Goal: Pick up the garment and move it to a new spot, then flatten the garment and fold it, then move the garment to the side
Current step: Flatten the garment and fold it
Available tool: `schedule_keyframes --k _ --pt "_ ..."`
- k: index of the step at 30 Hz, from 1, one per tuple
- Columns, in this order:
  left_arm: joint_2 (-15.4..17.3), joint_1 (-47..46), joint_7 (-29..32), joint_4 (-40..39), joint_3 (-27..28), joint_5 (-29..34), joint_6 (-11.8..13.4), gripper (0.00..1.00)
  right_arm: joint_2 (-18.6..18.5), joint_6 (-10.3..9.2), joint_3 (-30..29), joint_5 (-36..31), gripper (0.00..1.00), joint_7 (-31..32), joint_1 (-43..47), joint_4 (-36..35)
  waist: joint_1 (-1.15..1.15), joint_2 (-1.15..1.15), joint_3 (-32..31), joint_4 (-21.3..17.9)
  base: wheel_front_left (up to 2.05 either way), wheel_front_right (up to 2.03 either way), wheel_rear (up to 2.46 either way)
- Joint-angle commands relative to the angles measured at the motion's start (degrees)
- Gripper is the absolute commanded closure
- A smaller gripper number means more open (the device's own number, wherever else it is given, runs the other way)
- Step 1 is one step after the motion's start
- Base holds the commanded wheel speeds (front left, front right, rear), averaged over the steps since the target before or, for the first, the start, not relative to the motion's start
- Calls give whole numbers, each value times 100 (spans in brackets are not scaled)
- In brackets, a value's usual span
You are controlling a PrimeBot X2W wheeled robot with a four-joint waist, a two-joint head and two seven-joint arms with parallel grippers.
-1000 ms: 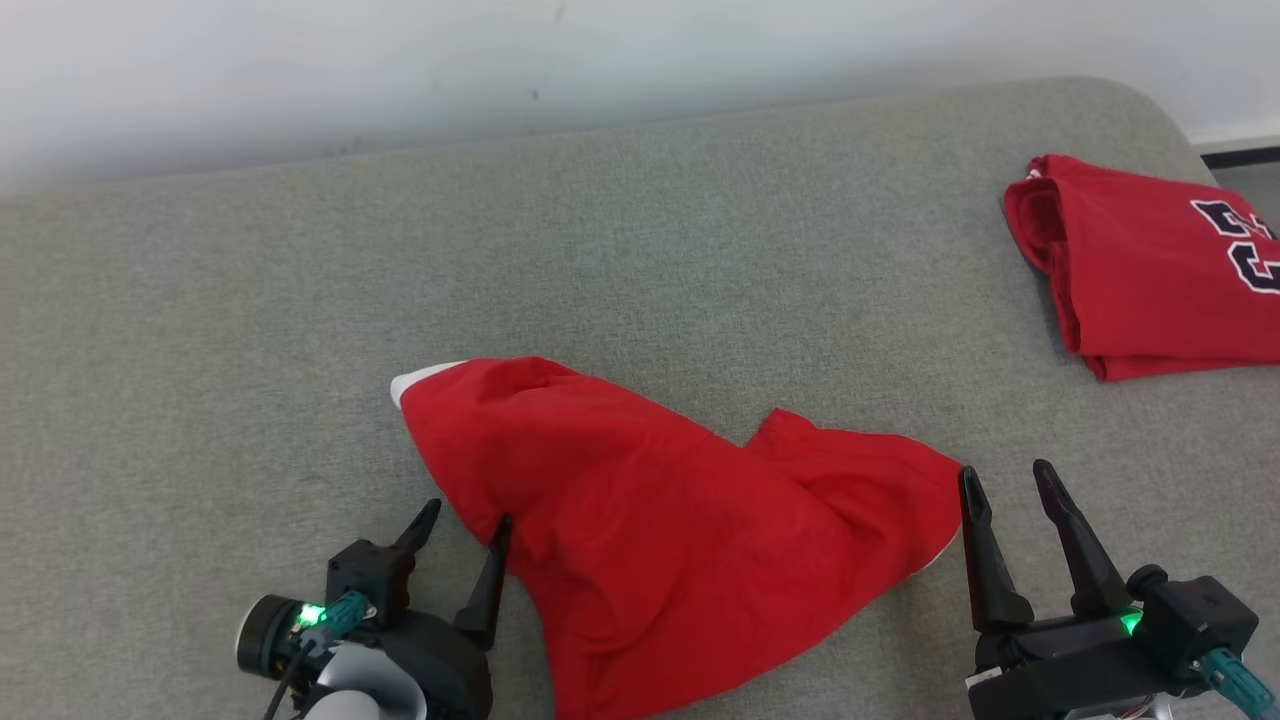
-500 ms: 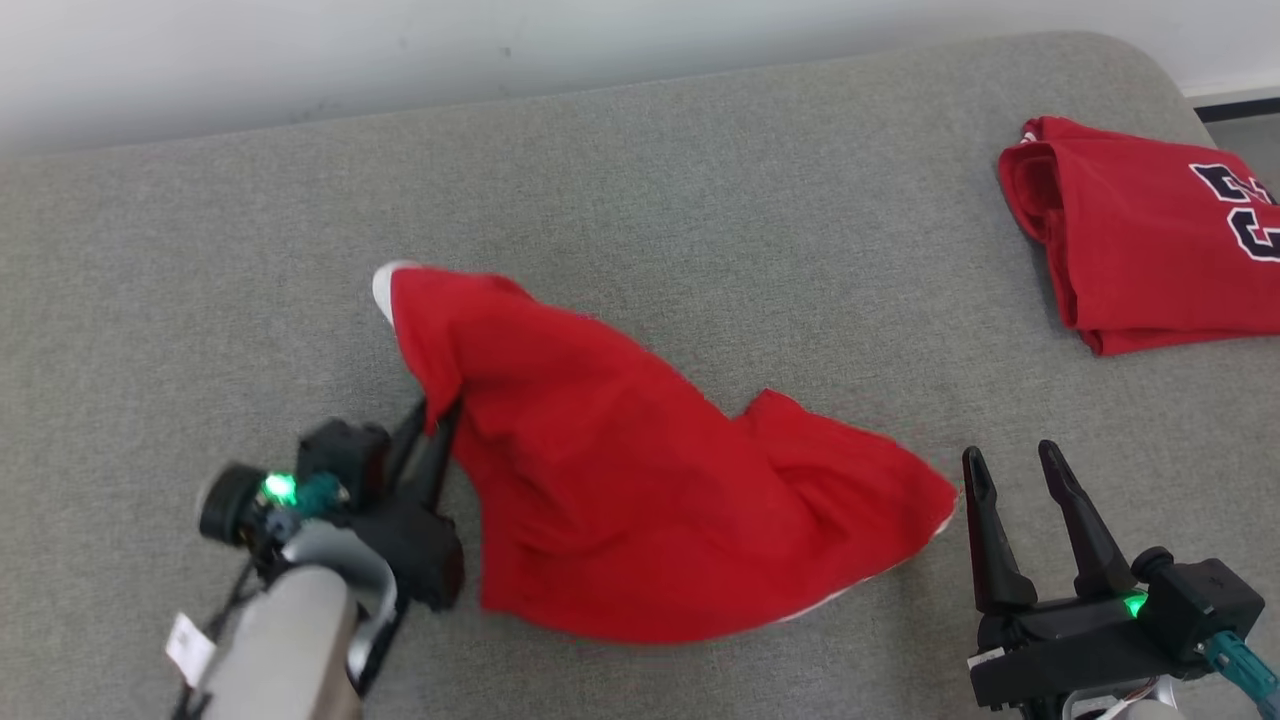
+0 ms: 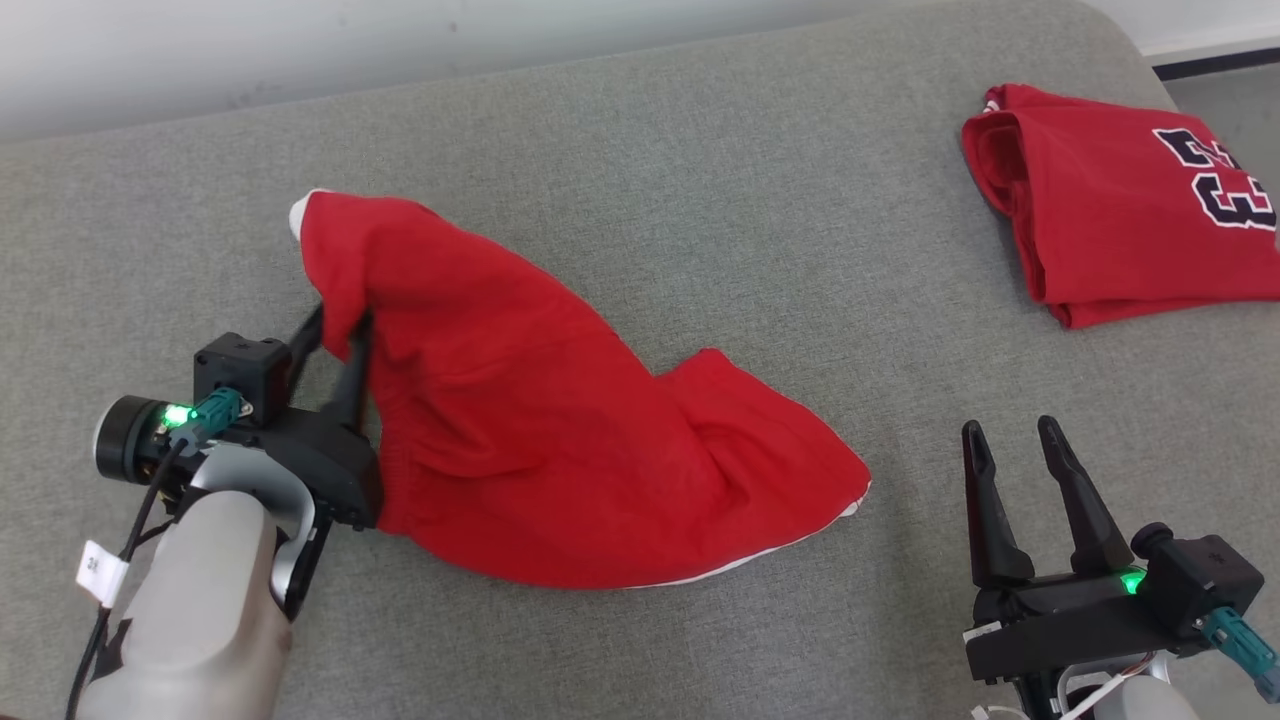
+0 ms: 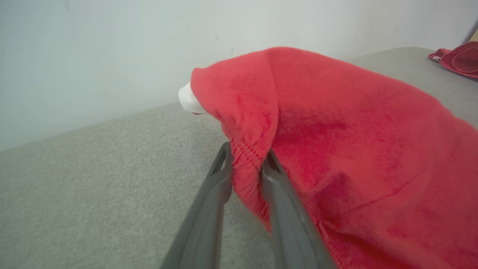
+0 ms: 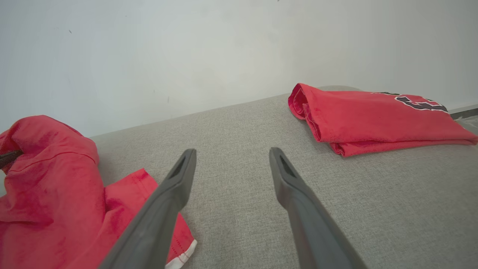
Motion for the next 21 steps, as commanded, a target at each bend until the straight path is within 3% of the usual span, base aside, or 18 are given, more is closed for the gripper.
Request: schedule_keyframes --k 1,6,21 --pt "-12 24 -41 -9 12 19 15 0 27 -16 -22 -7 0 0 25 6 -1 -1 -28 34 0 0 0" --pt "-54 390 -45 -515 177 -7 118 0 2 -16 -5 -54 0 0 107 6 -1 -1 -234 216 0 0 0" --pt "-490 2880 -39 -3541 1231 325 448 0 -106 -16 125 -114 0 -1 475 -114 -1 -1 -935 889 0 0 0"
